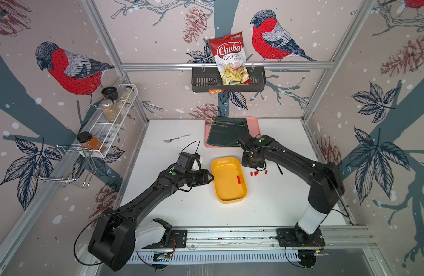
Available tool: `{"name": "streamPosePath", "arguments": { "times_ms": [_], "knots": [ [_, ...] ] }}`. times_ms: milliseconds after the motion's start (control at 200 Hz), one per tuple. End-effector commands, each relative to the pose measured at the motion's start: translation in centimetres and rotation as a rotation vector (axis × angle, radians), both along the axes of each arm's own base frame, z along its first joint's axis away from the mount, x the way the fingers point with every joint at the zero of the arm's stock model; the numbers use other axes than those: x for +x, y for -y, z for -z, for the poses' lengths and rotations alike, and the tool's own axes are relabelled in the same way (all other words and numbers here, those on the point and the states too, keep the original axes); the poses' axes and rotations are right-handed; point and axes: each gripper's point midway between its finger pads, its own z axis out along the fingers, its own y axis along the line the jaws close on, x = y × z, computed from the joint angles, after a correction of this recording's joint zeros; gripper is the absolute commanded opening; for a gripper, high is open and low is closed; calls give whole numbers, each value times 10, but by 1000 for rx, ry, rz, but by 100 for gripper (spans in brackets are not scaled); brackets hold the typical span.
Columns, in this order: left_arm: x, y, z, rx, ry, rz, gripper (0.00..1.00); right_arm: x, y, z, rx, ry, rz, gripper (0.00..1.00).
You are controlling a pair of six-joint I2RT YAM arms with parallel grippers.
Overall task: Take the screw protection sleeves out of the storage box
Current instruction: Place the screw protection sleeve at the center of the board.
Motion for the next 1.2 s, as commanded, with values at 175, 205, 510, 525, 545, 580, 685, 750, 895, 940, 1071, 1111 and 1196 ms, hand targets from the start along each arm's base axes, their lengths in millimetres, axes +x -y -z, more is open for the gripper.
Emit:
{"name": "streamPosePath", "arguments": {
  "times_ms": [175, 205, 510, 525, 545, 580, 685, 750, 895, 940, 1071, 1111, 1196],
  "knots": [
    [3, 1, 0, 8, 12, 16, 58, 15, 32, 14, 84, 36, 1, 2],
    [3, 0, 0, 11, 15, 14, 59, 19, 29, 18, 83, 31, -12, 2],
    [4, -1, -2, 15, 17, 10, 59, 60, 0, 63, 77, -19, -89, 3],
    [4, -1, -2, 17, 16, 9, 59, 61, -1, 63, 77, -17, -90, 3],
    [4, -1, -2, 20, 17, 9, 59, 63, -2, 65, 79, -19, -92, 3],
    [3, -2, -1, 25, 16, 7, 59, 66, -5, 67, 85, -25, -95, 3],
    [2, -4, -1, 26, 17, 2, 59, 69, -12, 78, 83, -48, -109, 4],
    [1, -4, 0, 26, 14, 0, 59, 68, -12, 85, 77, -60, -108, 5],
    [1, -4, 2, 30, 12, 3, 59, 64, -8, 98, 63, -85, -100, 16],
    [1, -4, 2, 31, 13, 2, 59, 64, -7, 98, 61, -89, -98, 22],
    [2, -3, 3, 33, 10, 8, 59, 65, -6, 92, 64, -81, -95, 39],
    [3, -3, 4, 34, 9, 8, 59, 67, -6, 86, 62, -69, -91, 41],
    [3, -3, 3, 33, 12, 6, 59, 71, -7, 73, 77, -43, -88, 43]
  ]
}}
